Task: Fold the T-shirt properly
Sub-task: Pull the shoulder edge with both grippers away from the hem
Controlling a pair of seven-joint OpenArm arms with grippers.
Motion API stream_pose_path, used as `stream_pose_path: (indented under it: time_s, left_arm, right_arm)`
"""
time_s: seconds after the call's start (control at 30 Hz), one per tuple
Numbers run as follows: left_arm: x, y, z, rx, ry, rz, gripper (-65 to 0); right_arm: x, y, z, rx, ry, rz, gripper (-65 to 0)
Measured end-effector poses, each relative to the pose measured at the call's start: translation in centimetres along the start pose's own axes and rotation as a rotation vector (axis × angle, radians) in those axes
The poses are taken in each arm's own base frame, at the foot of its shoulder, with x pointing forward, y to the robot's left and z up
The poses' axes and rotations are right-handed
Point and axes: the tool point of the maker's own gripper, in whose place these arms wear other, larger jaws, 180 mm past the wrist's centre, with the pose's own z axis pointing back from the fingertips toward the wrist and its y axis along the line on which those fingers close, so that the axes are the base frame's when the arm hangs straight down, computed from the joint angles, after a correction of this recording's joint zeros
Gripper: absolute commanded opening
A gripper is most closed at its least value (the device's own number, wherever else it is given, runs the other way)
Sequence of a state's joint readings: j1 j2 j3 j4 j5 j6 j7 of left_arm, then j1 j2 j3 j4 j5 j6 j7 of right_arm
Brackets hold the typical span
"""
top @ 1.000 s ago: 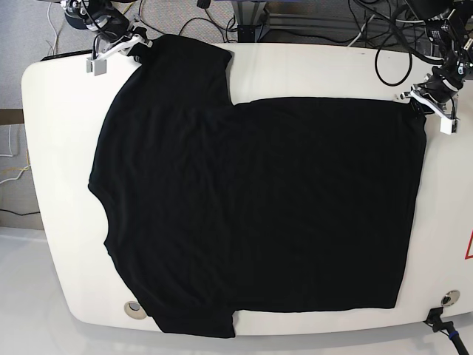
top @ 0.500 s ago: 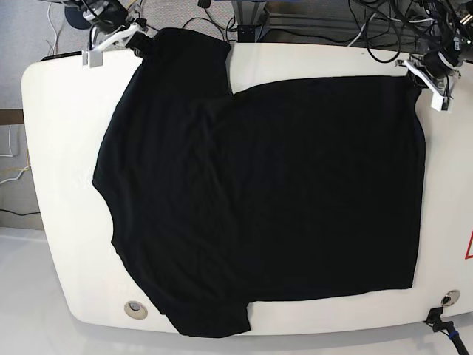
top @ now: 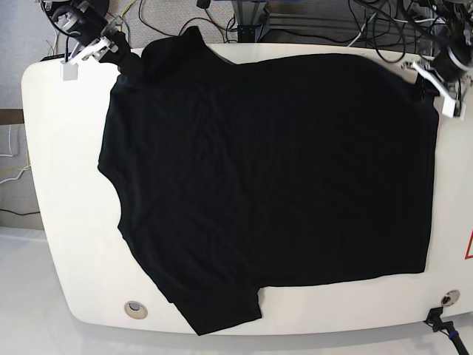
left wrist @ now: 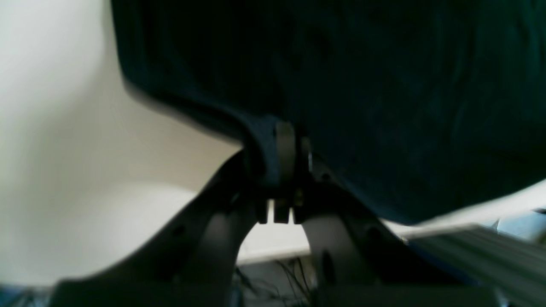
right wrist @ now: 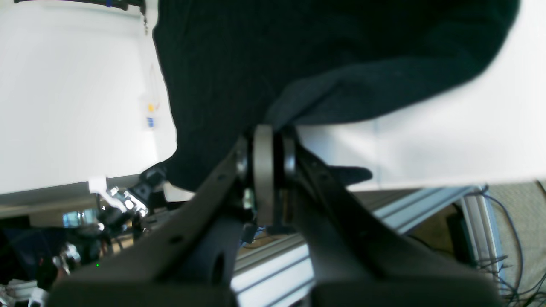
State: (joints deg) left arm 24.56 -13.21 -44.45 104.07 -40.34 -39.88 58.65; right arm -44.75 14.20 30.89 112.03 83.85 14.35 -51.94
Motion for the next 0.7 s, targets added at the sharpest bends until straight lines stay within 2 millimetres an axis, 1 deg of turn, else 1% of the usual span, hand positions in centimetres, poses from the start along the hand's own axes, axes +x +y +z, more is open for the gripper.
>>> stream_pose_path:
  time_s: [0.07, 0.1, 0.13, 0.2, 0.27, 0.33, 0.4, 0.53, 0.63, 0.7]
  left_arm:
    - [2.1, 0.2, -0.8, -0.007, -0.023, -0.003, -65.0]
    - [2.8, 0.3, -1.3, -0.014, -0.032, 0.007, -65.0]
    - [3.1, 0.5, -1.8, -0.019, -0.038, 0.024, -65.0]
    - [3.1, 0.9, -2.9, -0.038, -0.044, 0.074, -65.0]
    - [2.3, 1.4, -4.1, -0.047, -0.012, 0.124, -65.0]
    - [3.0, 1.8, -5.2, -0.055, -0.019, 0.158, -65.0]
    - [3.9, 2.1, -6.2, -0.065, -0.039, 0.180, -65.0]
    - [4.4, 2.6, -7.7, -0.073, -0.032, 0.226, -65.0]
    - [5.9, 2.6, -8.1, -0.082, -0.059, 0.227, -65.0]
    - [6.9, 2.7, -8.1, -0.084, -0.083, 0.225, -65.0]
  right_arm:
    - [0.6, 0.6, -0.7, 0.022, -0.001, 0.014, -65.0]
    - [1.3, 0.9, -1.1, 0.035, -0.014, 0.023, -65.0]
    - [2.1, 1.2, -1.6, 0.052, -0.035, 0.031, -65.0]
    - [3.7, 1.9, -2.5, 0.091, -0.069, 0.046, -65.0]
    - [5.4, 1.9, -3.6, 0.115, -0.103, 0.037, -65.0]
    - [6.7, 1.3, -4.7, 0.118, -0.120, 0.022, -65.0]
    - [8.5, 1.3, -5.7, 0.134, -0.147, 0.020, -65.0]
    - [12.0, 2.7, -8.2, 0.205, -0.174, 0.027, -65.0]
    - [13.4, 4.0, -10.4, 0.259, -0.166, 0.018, -65.0]
    - [14.4, 4.0, -11.3, 0.258, -0.174, 0.009, -65.0]
